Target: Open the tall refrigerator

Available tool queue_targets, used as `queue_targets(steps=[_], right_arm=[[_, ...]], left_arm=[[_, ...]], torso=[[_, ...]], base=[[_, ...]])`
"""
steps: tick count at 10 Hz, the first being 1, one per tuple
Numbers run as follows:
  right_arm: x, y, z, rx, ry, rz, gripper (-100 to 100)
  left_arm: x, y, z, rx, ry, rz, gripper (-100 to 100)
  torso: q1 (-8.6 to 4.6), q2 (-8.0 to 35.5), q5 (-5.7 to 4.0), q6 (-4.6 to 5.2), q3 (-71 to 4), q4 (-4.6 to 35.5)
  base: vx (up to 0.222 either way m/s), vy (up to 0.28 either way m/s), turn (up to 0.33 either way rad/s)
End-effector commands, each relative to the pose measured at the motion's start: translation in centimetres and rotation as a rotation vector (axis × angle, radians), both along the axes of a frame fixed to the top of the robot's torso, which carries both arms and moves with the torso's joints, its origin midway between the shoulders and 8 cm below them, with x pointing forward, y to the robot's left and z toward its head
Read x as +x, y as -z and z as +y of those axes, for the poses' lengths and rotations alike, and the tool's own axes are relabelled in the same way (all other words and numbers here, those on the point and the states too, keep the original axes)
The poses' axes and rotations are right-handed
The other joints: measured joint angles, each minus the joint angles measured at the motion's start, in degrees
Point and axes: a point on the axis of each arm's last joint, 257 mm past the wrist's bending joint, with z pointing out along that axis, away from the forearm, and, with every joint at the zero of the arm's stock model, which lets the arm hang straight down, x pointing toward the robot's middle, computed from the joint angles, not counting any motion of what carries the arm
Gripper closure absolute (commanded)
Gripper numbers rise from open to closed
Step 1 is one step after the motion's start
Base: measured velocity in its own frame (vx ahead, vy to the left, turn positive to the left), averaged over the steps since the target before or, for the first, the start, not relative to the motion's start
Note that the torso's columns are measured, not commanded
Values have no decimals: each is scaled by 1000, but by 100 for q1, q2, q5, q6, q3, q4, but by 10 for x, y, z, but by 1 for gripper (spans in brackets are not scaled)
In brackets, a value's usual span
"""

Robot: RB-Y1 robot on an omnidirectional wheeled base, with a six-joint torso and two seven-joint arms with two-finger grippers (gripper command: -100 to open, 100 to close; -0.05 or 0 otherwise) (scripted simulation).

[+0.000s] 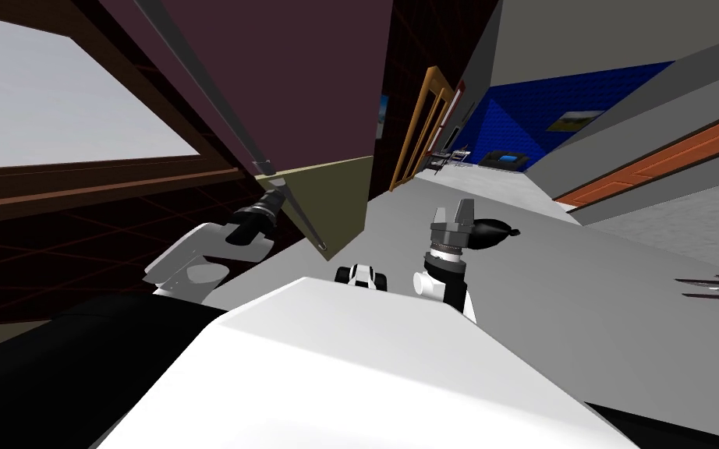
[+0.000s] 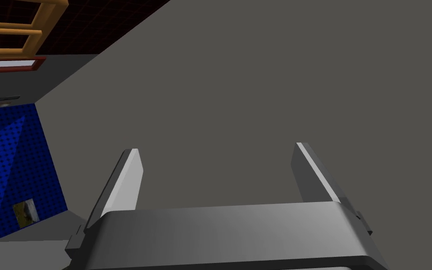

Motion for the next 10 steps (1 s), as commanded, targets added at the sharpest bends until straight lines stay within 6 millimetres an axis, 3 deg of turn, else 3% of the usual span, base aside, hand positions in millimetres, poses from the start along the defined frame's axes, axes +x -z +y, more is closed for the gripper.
queue_targets(steps=[1, 4, 5, 6, 10], right_arm=[[0, 0, 0, 0, 0, 0, 0], [0, 0, 0, 0, 0, 0, 0], [0, 0, 0, 0, 0, 0, 0], [0, 0, 0, 0, 0, 0, 0], [0, 0, 0, 0, 0, 0, 0]], left_arm=[[8, 3, 15, -10, -20, 0, -100], [18, 8, 33, -24, -45, -1, -100], [14, 20, 35, -34, -59, 29, -100], [14, 6, 26, -18, -35, 0, 100], [4, 2, 7, -5, -10, 0, 100]], torso=[[12, -12, 6, 9, -8, -6], [-2, -44, -2, 19, -30, -15], [-10, -50, -3, 23, -33, -18], [-12, -47, 4, 18, -28, -24], [79, -34, 64, -14, -9, -43]], base=[[-40, 19, -94], [-39, 29, -85], [-17, 21, 26], [23, -2, 27], [33, -27, 59]])
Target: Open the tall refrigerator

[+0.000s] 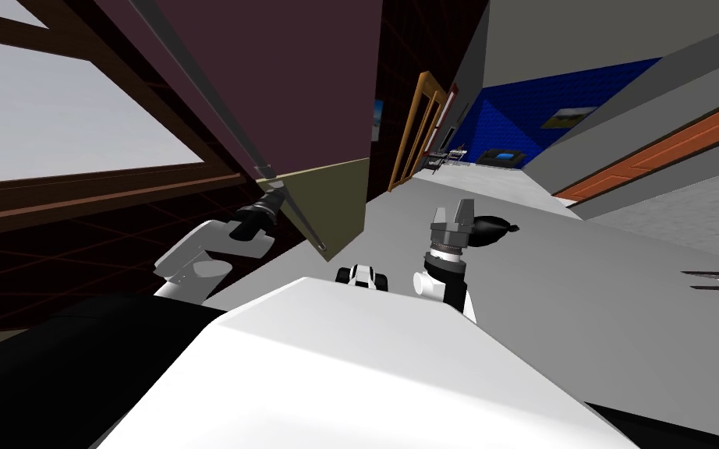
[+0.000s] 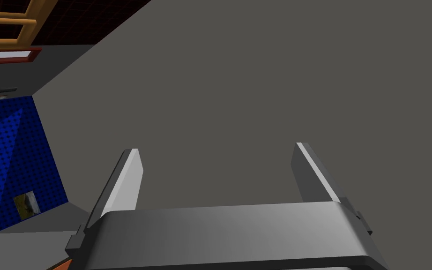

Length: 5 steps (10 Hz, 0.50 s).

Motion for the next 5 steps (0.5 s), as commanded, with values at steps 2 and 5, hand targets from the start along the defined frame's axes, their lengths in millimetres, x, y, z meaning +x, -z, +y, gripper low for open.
queue_targets(steps=[2, 5], right_arm=[[0, 0, 0, 0, 0, 0, 0], [0, 0, 0, 0, 0, 0, 0]], left_arm=[[-6, -1, -9, 5, 13, 1, 100], [1, 14, 13, 8, -22, 16, -100]], torso=[[-5, 7, -4, -5, 4, 4], [-23, -5, -20, 18, -8, 9]], base=[[12, -8, 24], [-25, -18, 15]])
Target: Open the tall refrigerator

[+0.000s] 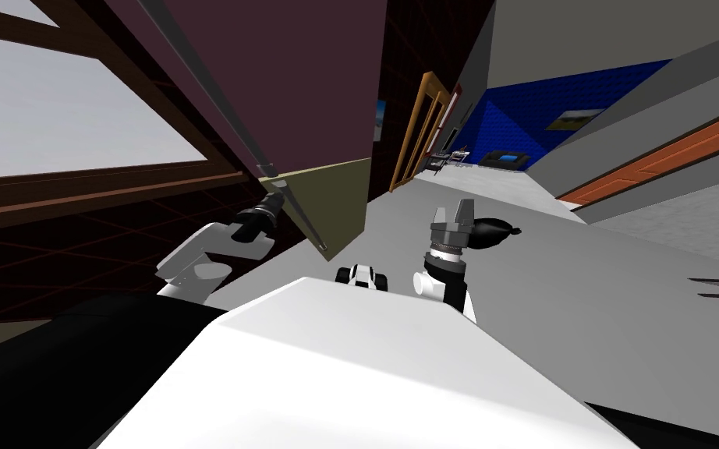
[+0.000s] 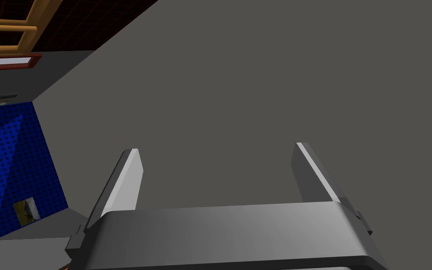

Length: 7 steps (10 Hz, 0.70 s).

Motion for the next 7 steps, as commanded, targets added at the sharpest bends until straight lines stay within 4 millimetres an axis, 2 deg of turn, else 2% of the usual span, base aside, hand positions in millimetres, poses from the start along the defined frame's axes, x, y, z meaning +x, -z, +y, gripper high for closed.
queue_targets(steps=[1, 7], right_arm=[[0, 0, 0, 0, 0, 0, 0], [0, 0, 0, 0, 0, 0, 0]], left_arm=[[7, 2, 8, 12, -6, -11, -100], [17, 9, 18, 32, -6, -24, -100]], torso=[[-36, -8, -24, 17, -10, 6], [-32, -33, -15, 21, -23, -9]], base=[[-33, -18, -29], [-21, -30, -10]])
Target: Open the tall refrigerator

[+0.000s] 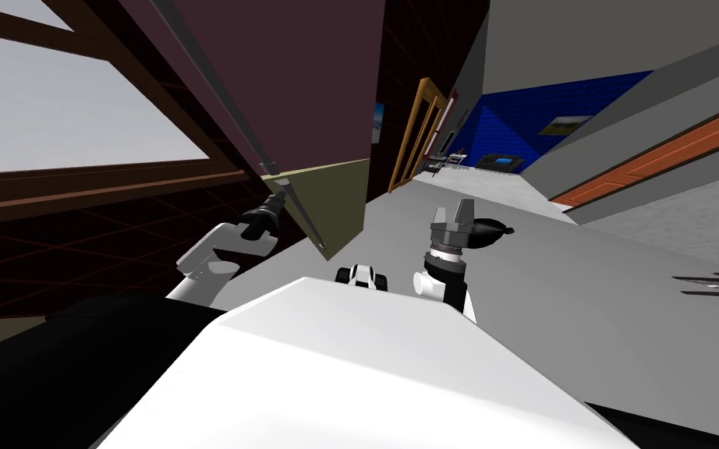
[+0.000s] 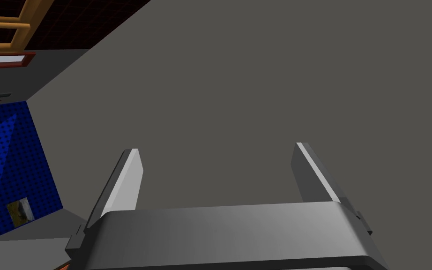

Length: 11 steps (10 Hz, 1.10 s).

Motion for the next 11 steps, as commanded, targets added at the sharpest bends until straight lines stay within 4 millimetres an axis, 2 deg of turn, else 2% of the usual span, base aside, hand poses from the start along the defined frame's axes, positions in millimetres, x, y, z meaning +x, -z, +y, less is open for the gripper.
queue_targets(steps=[1, 11], right_arm=[[0, 0, 0, 0, 0, 0, 0], [0, 0, 0, 0, 0, 0, 0]], left_arm=[[7, -4, 0, 19, 15, -23, -100], [26, 32, 30, 72, 0, -6, -100]], torso=[[0, 0, 4, 2, 1, -3], [56, -14, 49, -23, 1, -29]], base=[[-26, -34, -17], [-27, -40, -22]])
